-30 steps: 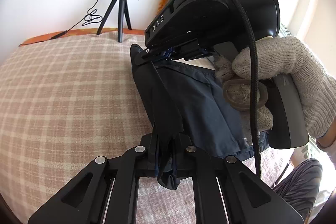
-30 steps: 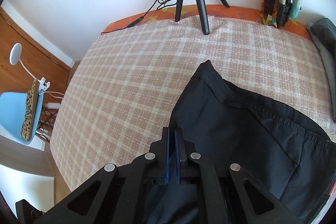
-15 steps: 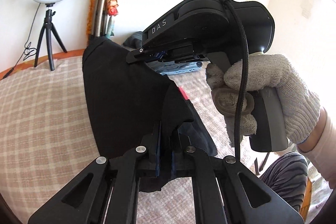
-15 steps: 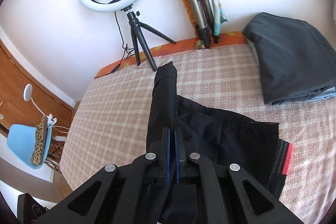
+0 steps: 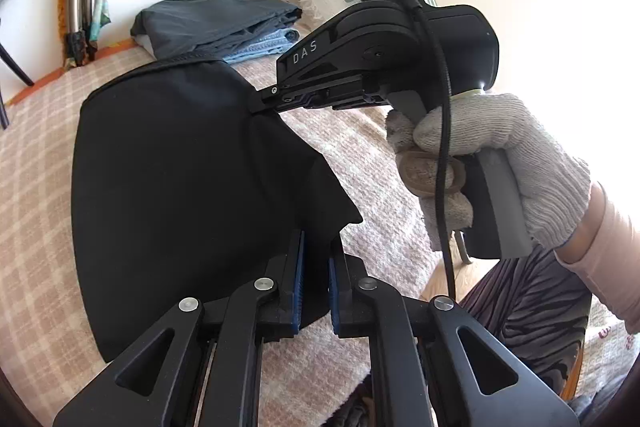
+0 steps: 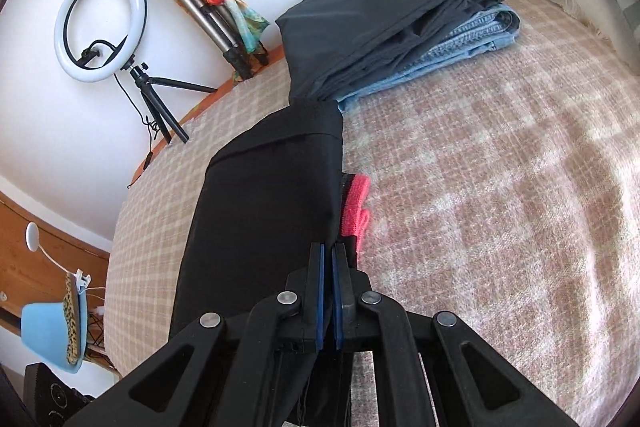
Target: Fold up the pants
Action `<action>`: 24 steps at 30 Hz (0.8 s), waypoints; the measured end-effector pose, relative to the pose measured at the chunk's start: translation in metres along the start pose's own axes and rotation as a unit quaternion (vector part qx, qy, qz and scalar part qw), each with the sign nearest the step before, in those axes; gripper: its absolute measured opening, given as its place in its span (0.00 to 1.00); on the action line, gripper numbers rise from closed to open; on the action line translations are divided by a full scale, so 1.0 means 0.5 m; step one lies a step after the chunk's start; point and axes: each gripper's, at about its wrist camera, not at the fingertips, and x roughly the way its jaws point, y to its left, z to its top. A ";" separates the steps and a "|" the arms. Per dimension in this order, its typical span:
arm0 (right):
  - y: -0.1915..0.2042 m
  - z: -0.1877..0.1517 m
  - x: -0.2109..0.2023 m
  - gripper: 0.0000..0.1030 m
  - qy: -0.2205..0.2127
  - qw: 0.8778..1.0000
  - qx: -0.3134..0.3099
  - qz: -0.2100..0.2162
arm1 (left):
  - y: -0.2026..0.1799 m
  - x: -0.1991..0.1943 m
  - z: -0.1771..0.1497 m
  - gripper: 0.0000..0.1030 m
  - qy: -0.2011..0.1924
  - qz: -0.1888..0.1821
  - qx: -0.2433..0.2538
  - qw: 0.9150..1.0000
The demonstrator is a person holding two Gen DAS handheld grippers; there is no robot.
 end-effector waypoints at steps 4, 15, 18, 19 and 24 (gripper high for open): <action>-0.017 -0.002 0.008 0.01 0.001 1.000 -0.002 -0.002 | -0.011 -0.042 -0.018 0.19 -0.008 -0.001 0.015 1.000; 0.004 -0.016 0.004 0.07 -0.012 0.995 -0.071 -0.064 | 0.139 -0.077 0.025 0.22 -0.045 0.073 -0.063 0.994; 0.016 -0.029 -0.008 0.20 -0.023 0.990 -0.103 -0.099 | 0.177 -0.061 0.037 0.22 -0.040 0.093 -0.078 0.992; 0.021 -0.034 -0.015 0.28 -0.030 0.988 -0.114 -0.102 | 0.189 -0.054 0.039 0.22 -0.035 0.099 -0.079 0.991; 0.030 -0.045 -0.028 0.67 -0.035 0.984 -0.144 -0.097 | 0.243 -0.020 0.047 0.23 -0.018 0.099 -0.112 0.989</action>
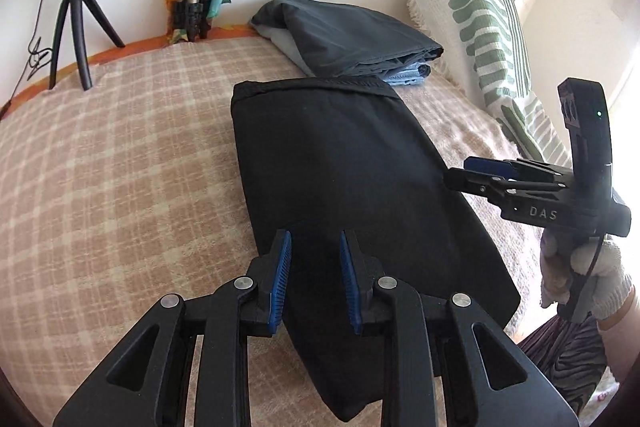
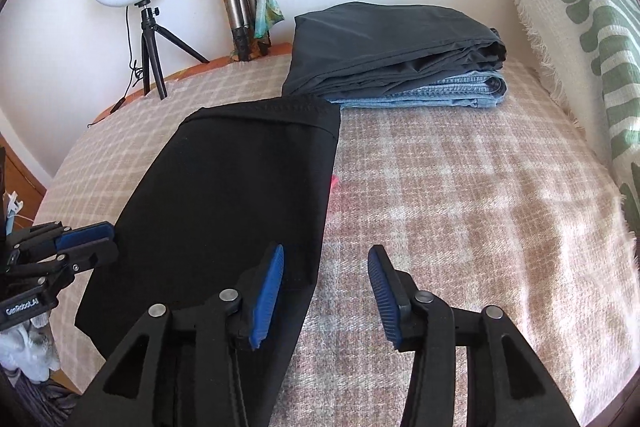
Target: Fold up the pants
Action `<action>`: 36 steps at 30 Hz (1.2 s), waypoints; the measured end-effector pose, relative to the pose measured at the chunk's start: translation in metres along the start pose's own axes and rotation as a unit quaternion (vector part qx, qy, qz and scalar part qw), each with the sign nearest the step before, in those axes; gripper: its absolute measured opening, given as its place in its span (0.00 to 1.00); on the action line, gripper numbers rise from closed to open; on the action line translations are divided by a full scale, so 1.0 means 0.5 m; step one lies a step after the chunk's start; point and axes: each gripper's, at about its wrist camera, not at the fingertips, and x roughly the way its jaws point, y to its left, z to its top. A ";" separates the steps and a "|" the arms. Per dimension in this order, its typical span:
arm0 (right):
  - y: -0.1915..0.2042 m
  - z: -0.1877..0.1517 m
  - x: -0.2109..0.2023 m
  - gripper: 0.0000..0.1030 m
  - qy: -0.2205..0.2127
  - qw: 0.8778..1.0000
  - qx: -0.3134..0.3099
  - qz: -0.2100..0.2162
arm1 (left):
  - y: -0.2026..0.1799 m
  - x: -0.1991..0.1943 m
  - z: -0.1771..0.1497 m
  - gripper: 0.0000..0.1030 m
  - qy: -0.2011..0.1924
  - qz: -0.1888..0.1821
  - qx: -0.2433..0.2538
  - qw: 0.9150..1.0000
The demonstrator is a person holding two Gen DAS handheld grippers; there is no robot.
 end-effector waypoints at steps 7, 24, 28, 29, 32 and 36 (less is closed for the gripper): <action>-0.032 0.016 0.031 0.72 0.015 0.995 0.050 0.082 | 0.030 0.027 0.018 0.55 0.012 -0.018 -0.044 0.999; -0.046 0.011 0.091 0.75 0.036 0.982 0.078 0.168 | 0.064 0.094 0.043 0.56 0.060 -0.024 -0.044 0.997; -0.041 0.010 0.097 0.75 0.035 0.975 0.075 0.207 | 0.081 0.094 0.045 0.56 0.057 -0.049 -0.067 0.995; -0.039 0.008 0.103 0.70 0.043 0.969 0.078 0.229 | 0.080 0.095 0.046 0.56 0.055 -0.052 -0.064 0.995; -0.033 0.002 0.108 0.65 0.043 0.965 0.078 0.247 | 0.077 0.097 0.044 0.56 0.049 -0.063 -0.060 0.995; -0.030 0.001 0.122 0.58 0.044 0.954 0.111 0.276 | 0.068 0.103 0.046 0.56 0.041 -0.068 -0.057 0.995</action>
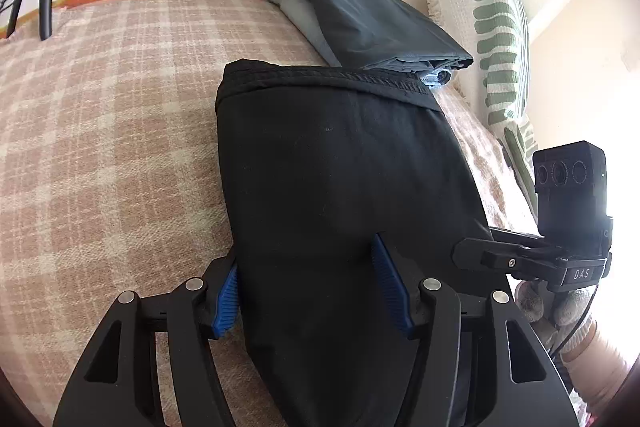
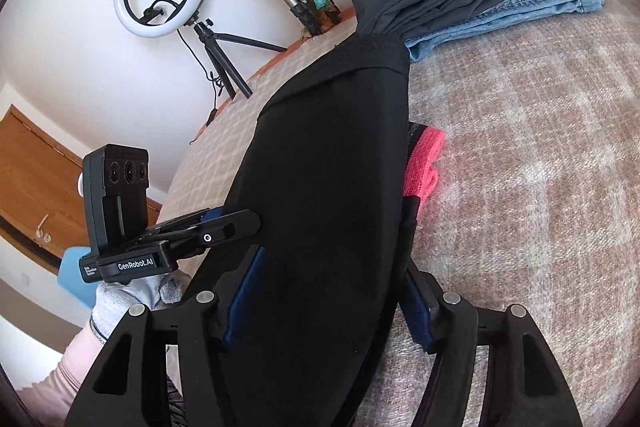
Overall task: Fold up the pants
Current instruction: 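Grasp the folded pants bundle with both tools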
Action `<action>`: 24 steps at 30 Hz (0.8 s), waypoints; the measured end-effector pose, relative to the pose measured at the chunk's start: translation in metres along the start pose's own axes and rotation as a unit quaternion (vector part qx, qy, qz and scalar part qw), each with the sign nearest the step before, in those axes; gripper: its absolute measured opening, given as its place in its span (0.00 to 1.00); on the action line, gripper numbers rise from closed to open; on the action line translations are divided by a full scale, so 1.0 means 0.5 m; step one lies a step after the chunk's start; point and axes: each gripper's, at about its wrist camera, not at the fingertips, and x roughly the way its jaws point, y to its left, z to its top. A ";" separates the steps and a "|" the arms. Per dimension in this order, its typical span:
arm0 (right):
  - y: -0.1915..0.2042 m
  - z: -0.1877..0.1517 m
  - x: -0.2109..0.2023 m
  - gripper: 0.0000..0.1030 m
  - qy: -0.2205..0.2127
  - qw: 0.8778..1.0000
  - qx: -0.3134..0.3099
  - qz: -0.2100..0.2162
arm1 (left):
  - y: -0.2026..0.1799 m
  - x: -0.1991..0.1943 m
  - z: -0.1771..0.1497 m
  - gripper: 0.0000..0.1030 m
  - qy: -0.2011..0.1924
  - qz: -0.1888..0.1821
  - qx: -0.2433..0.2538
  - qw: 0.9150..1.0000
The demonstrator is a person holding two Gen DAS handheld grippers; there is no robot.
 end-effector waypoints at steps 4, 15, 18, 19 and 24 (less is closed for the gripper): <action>0.012 0.002 0.013 0.32 0.007 0.999 -0.013 -0.030 | -0.016 0.004 0.002 0.45 -0.002 0.024 0.014 1.000; 0.019 -0.006 0.014 0.35 -0.006 0.998 -0.032 -0.048 | -0.043 -0.002 -0.003 0.23 -0.021 0.071 0.044 0.996; 0.027 -0.008 0.014 0.35 -0.006 0.997 -0.046 -0.063 | -0.044 -0.001 -0.002 0.22 -0.022 0.073 0.044 0.996; 0.031 -0.008 0.015 0.34 -0.005 0.996 -0.050 -0.072 | -0.045 -0.002 -0.002 0.21 -0.023 0.075 0.045 0.996; 0.049 -0.006 0.013 0.28 -0.003 0.993 -0.062 -0.096 | -0.064 -0.012 -0.006 0.15 -0.036 0.088 0.060 0.994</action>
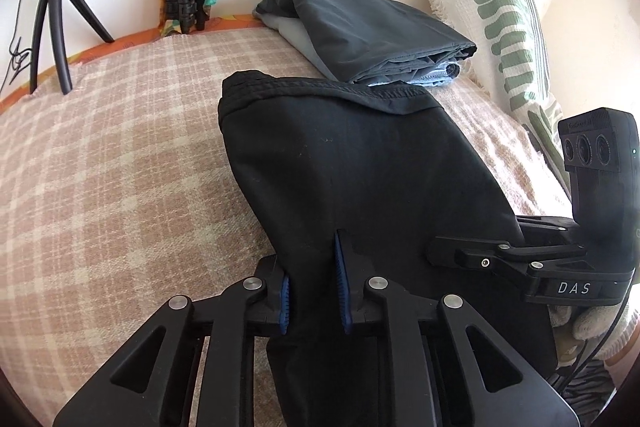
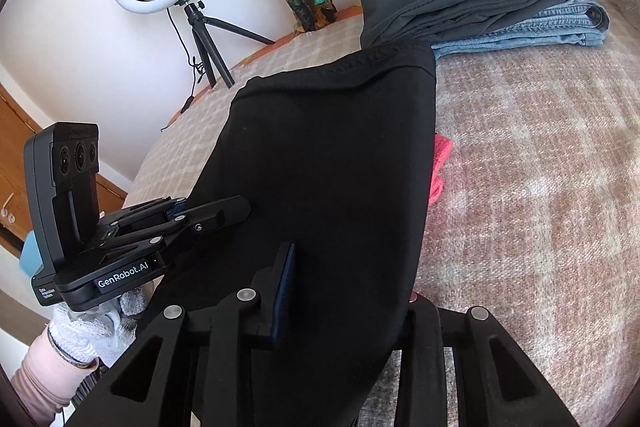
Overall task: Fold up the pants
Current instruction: 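Grasp the folded pants bundle with both tools, then lift the pants bundle with both tools and carry it onto the folded stack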
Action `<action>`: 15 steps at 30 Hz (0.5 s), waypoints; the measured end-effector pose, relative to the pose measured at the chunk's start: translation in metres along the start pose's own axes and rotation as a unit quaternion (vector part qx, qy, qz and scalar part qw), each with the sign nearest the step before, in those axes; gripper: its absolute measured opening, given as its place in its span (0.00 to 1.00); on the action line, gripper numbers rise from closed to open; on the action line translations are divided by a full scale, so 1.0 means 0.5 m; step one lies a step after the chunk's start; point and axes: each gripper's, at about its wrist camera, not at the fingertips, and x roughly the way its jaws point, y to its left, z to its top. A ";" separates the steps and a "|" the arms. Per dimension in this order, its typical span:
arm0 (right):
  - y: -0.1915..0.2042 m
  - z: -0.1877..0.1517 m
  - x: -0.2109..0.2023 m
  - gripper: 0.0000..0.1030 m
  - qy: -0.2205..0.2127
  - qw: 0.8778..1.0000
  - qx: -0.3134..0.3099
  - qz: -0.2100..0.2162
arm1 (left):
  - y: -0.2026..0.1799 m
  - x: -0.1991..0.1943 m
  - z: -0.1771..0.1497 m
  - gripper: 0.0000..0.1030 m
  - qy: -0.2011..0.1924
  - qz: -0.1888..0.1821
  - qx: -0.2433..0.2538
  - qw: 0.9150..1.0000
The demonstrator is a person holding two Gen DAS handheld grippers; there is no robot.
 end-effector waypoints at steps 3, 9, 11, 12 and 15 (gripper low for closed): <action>0.018 -0.001 -0.013 0.23 -0.005 1.000 -0.023 -0.013 | -0.009 -0.010 0.000 0.13 -0.009 0.001 0.008 1.000; 0.054 -0.007 -0.044 0.20 -0.021 0.997 -0.057 -0.039 | -0.024 -0.039 0.003 0.11 -0.028 0.001 0.019 0.999; 0.063 -0.007 -0.057 0.20 -0.028 0.996 -0.069 -0.050 | -0.024 -0.049 0.006 0.11 -0.033 -0.006 0.015 0.999; 0.067 -0.007 -0.063 0.20 -0.031 0.995 -0.072 -0.054 | -0.025 -0.055 0.006 0.10 -0.036 -0.009 0.014 0.999; 0.075 -0.002 -0.086 0.19 -0.043 0.994 -0.077 -0.063 | -0.033 -0.071 0.013 0.10 -0.049 -0.015 0.012 0.999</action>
